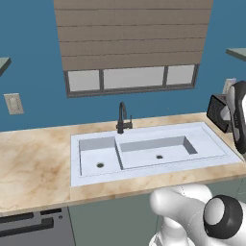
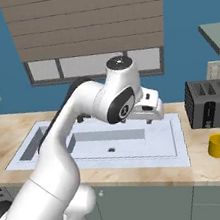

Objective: Pick the mug and place it in the sink. Pick the bowl and place it in the open cabinet and then close the cabinet.

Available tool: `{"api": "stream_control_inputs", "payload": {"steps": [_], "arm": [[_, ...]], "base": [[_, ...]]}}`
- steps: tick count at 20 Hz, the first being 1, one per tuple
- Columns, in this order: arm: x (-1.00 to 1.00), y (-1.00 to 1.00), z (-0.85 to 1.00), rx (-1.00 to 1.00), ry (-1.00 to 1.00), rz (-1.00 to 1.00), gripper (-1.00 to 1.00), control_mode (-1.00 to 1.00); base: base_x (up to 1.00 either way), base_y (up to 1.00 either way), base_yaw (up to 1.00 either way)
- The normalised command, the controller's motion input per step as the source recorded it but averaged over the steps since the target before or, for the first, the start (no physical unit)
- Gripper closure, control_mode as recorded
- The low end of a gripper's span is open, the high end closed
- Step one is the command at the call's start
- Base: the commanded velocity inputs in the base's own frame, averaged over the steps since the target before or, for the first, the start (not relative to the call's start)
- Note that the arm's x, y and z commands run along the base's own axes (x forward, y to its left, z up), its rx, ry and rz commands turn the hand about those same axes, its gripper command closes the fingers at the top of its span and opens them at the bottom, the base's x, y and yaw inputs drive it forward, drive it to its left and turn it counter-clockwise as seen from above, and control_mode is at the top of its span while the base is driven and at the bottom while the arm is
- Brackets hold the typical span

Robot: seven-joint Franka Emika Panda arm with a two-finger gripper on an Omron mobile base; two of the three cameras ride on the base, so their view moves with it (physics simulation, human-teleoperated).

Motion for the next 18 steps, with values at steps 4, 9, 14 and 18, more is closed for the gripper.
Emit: {"api": "stream_control_inputs", "payload": {"steps": [4,9,14,18], "arm": [[0.0,-0.52,-0.54,-0.01,0.0,-0.12,-1.0,-1.0],[0.09,-0.57,-0.38,0.0,0.01,-0.08,-1.0,-1.0],[0.06,-0.76,-0.38,0.0,0.0,-0.07,-1.0,-1.0],[0.0,-0.65,-0.48,0.0,0.0,-0.12,-1.0,-1.0]], "base": [[0.0,0.0,0.0],[0.0,0.0,0.0],[0.0,0.0,0.0],[0.0,0.0,0.0]]}}
